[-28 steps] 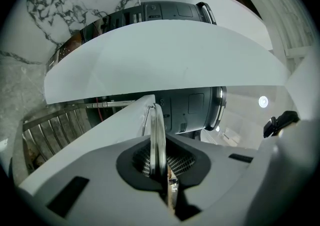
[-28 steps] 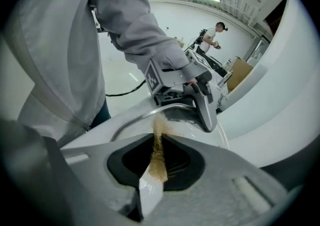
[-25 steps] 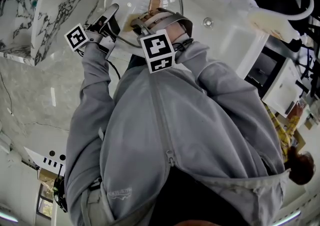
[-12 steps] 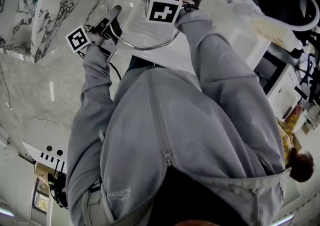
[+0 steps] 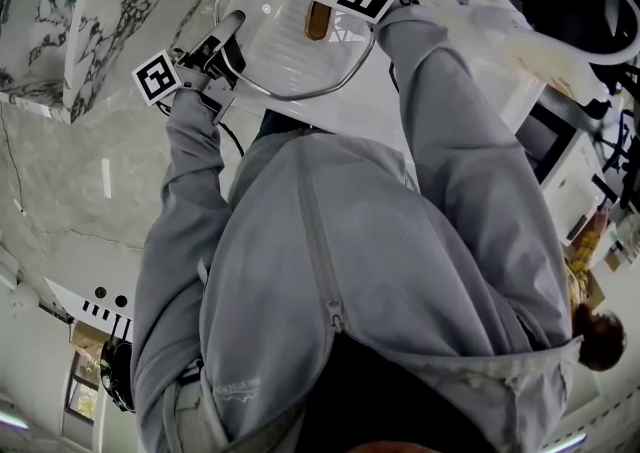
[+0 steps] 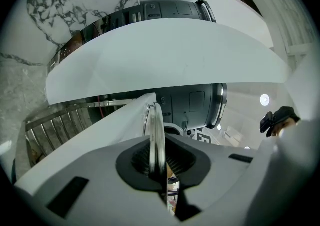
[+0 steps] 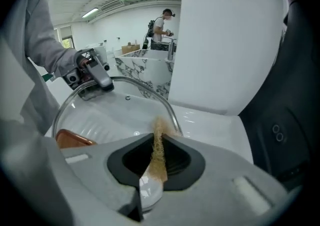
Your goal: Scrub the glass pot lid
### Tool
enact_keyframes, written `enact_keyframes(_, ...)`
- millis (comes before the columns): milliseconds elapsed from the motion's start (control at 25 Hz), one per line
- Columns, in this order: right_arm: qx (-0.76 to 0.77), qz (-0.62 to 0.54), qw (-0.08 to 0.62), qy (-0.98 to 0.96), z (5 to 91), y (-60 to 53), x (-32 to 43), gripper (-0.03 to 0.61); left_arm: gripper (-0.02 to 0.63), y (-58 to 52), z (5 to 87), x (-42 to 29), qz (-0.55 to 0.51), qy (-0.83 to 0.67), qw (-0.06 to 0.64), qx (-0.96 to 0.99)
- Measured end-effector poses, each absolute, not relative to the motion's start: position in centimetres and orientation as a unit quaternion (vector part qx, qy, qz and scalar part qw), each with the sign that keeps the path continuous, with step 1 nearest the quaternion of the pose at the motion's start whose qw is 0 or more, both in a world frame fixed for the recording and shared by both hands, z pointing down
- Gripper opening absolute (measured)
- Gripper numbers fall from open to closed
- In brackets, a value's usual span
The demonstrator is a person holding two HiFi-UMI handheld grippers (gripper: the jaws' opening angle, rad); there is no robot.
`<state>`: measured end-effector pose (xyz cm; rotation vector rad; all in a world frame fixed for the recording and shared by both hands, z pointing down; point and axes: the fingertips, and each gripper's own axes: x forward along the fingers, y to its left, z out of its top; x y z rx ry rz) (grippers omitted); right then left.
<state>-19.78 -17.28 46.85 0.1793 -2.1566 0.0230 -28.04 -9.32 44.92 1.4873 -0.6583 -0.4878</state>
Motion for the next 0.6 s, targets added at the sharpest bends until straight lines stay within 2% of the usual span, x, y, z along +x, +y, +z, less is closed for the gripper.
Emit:
enact_keyframes(240, 0.004, 0.081, 0.458, -0.885, 45.4, -14.5, -19.3, 0.041, 0.020, -9.1, 45.0, -28.1, -0.217, -0.295, 0.659, 0.657)
enact_keyframes(600, 0.003, 0.133, 0.421, -0.897, 42.6, -11.5, -18.4, 0.041, 0.020, -8.9, 44.9, -28.0, -0.219, -0.295, 0.659, 0.657)
